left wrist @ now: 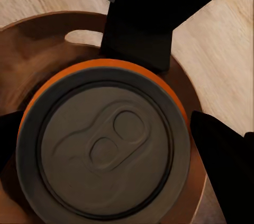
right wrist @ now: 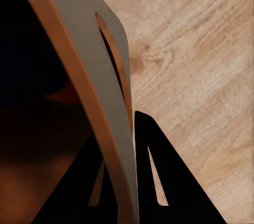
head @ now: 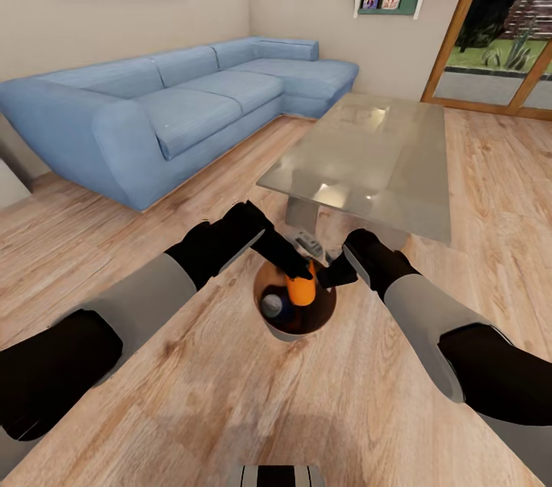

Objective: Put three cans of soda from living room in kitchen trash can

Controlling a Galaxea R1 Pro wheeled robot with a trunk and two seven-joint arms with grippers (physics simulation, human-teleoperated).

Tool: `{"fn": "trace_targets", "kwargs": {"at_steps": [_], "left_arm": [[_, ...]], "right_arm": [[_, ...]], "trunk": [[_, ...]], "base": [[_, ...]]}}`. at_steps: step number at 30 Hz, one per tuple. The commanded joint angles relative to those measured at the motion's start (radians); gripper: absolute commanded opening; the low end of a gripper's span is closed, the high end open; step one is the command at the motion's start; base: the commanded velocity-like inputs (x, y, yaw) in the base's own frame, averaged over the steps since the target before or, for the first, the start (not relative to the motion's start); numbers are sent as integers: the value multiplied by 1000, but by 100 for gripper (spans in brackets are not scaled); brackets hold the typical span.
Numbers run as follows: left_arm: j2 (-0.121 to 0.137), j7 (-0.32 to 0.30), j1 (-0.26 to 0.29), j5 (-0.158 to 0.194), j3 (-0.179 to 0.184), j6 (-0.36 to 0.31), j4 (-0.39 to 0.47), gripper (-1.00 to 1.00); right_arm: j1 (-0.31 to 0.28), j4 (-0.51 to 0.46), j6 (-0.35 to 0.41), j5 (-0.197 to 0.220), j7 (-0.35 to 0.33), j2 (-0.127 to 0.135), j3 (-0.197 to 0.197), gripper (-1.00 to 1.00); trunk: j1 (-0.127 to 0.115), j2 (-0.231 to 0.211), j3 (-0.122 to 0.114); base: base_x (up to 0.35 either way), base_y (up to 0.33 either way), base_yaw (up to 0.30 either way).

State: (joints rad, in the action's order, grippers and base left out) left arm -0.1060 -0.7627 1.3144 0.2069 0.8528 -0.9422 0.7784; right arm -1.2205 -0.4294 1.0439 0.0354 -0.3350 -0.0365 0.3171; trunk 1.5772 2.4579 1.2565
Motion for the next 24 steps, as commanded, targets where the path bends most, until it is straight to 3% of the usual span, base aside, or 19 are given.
{"fn": "trace_targets", "kwargs": {"at_steps": [1, 12, 24], "left_arm": [[0, 2, -4, -1, 0, 4, 0, -100], [-4, 22, -33, 0, 3, 20, -1, -100], [-6, 49, -62, -1, 69, 37, -5, -100]], "right_arm": [[0, 0, 3, 27, -7, 0, -3, -100], [-1, 0, 3, 27, -7, -2, -2, -100], [-1, 0, 3, 27, -7, -6, -2, -100]], "trunk": [[0, 0, 0], [0, 0, 0], [0, 0, 0]], "base": [[0, 0, 0], [0, 0, 0], [0, 0, 0]]}}
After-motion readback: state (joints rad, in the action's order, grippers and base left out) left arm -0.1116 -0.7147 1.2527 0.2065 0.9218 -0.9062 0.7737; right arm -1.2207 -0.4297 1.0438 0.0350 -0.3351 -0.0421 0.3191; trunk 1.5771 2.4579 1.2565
